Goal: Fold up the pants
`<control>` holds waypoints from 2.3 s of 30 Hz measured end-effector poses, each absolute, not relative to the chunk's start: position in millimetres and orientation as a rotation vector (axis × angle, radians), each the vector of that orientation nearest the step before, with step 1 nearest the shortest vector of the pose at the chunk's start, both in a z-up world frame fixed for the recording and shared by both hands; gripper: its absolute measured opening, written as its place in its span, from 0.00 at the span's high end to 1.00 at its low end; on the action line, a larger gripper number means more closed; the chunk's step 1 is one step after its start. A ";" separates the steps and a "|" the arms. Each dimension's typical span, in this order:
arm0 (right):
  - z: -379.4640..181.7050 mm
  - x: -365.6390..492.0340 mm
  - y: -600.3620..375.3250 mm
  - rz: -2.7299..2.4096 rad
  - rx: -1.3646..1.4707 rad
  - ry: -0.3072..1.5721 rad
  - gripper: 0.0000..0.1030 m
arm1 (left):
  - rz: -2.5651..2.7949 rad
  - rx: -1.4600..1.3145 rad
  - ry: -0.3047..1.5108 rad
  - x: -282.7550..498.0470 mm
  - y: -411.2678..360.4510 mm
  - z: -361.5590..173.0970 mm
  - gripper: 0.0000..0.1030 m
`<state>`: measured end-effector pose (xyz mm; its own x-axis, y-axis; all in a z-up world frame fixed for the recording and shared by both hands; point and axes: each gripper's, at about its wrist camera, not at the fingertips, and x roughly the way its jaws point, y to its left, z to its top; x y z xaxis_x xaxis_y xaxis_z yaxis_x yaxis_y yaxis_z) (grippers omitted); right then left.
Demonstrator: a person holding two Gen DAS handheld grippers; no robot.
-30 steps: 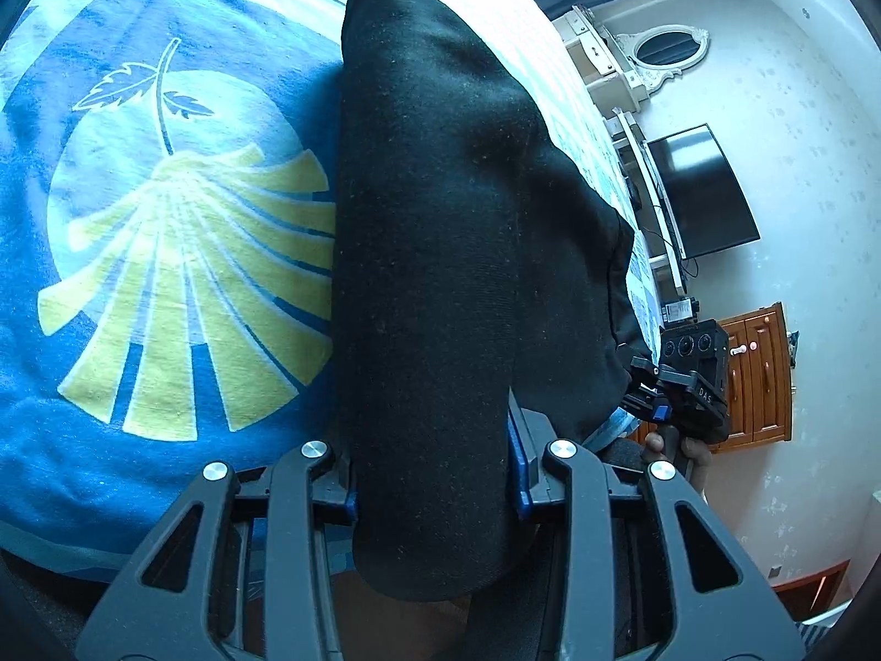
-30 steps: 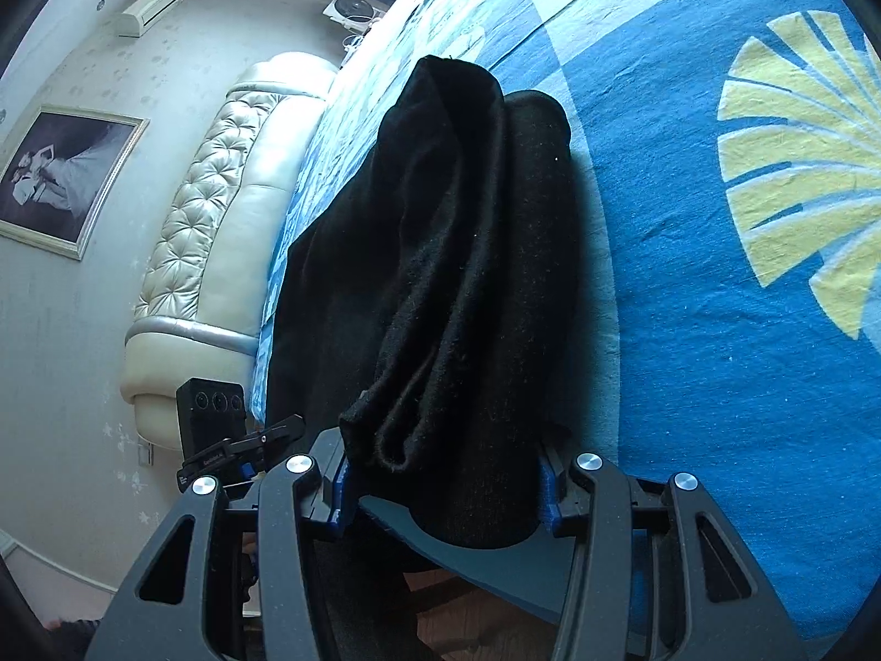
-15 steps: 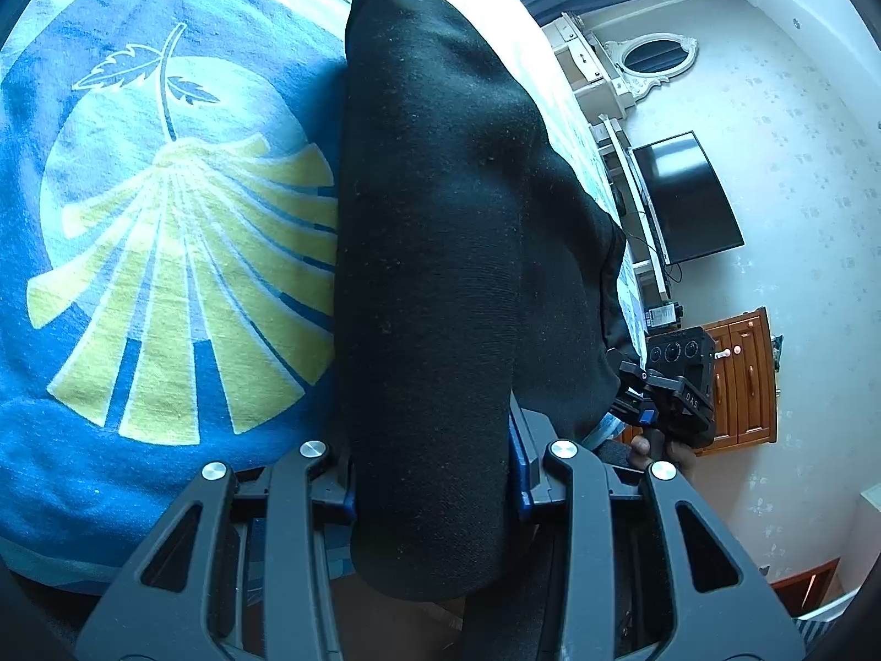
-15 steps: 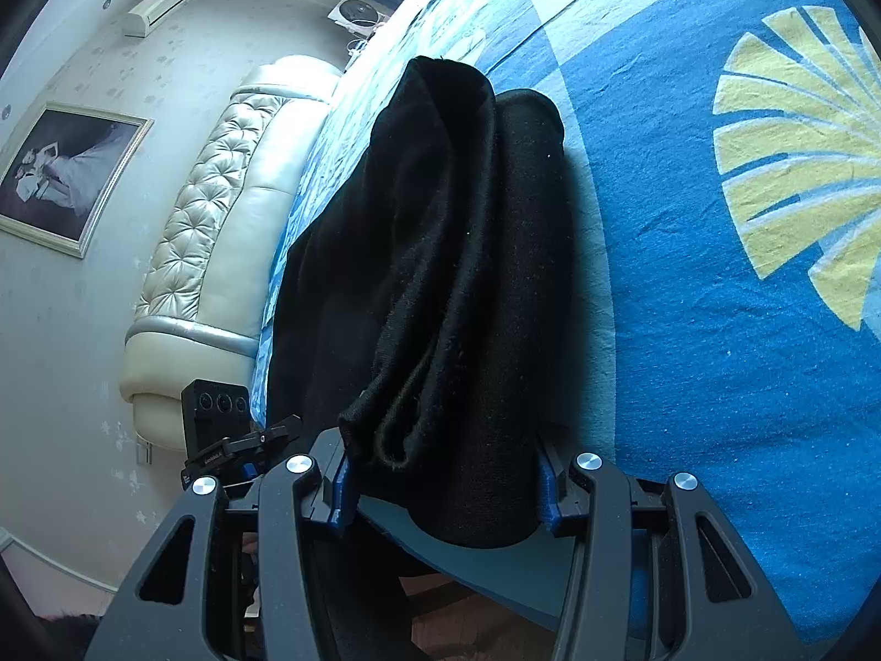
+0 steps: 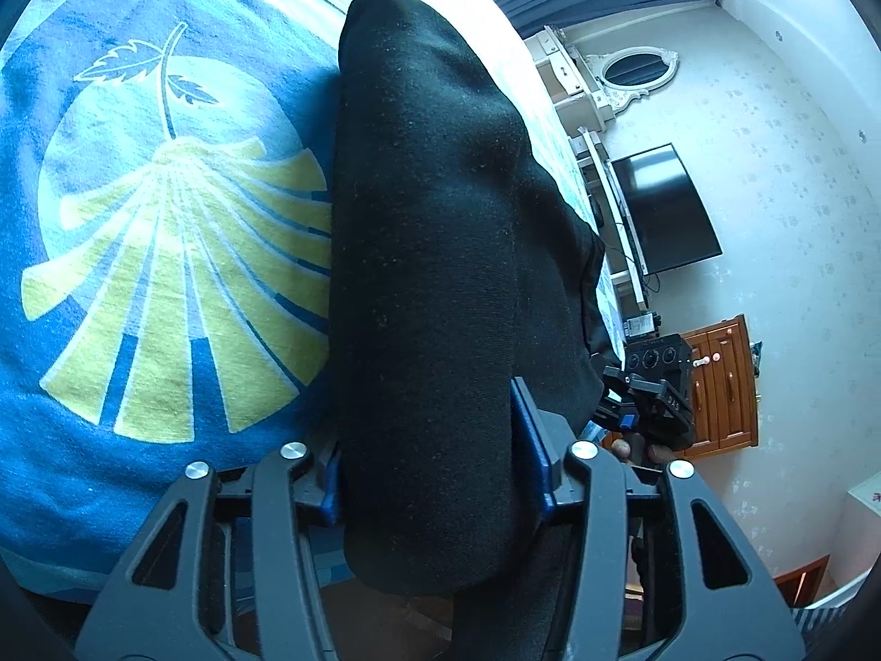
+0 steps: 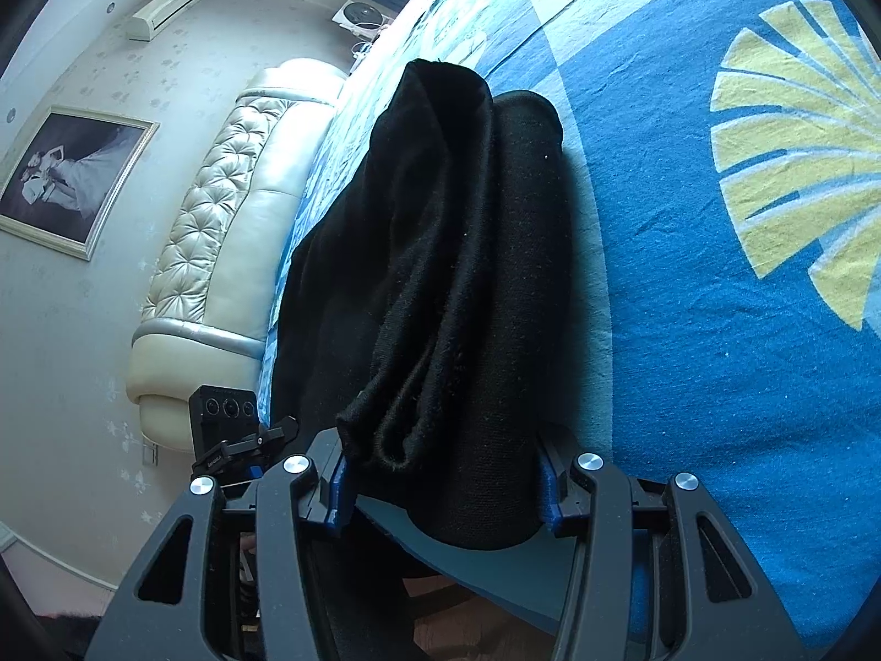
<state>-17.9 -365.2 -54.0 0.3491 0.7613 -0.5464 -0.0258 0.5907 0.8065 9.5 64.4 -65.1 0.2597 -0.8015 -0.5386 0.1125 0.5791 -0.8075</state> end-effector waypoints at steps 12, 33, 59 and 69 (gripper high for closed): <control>-43.0 -8.1 -398.2 0.566 0.841 1.069 0.26 | -0.655 -0.793 1.082 14.6 104.5 -53.3 0.14; -52.7 92.4 -359.7 0.514 0.751 1.098 0.50 | -0.656 -0.622 1.161 139.7 58.5 -65.1 0.54; -54.1 199.1 -333.9 0.470 0.805 1.035 0.64 | -0.514 -0.537 1.154 254.1 83.2 -52.6 0.75; -65.2 195.0 -341.9 0.482 0.875 1.027 0.64 | -0.547 -0.650 1.125 249.1 93.2 -67.6 0.71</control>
<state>195.0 -341.9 -65.2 0.4591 0.7105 -0.5332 0.0445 0.5811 0.8126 249.1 93.2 -67.6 0.3387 -0.6917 -0.6378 0.0738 0.6953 -0.7149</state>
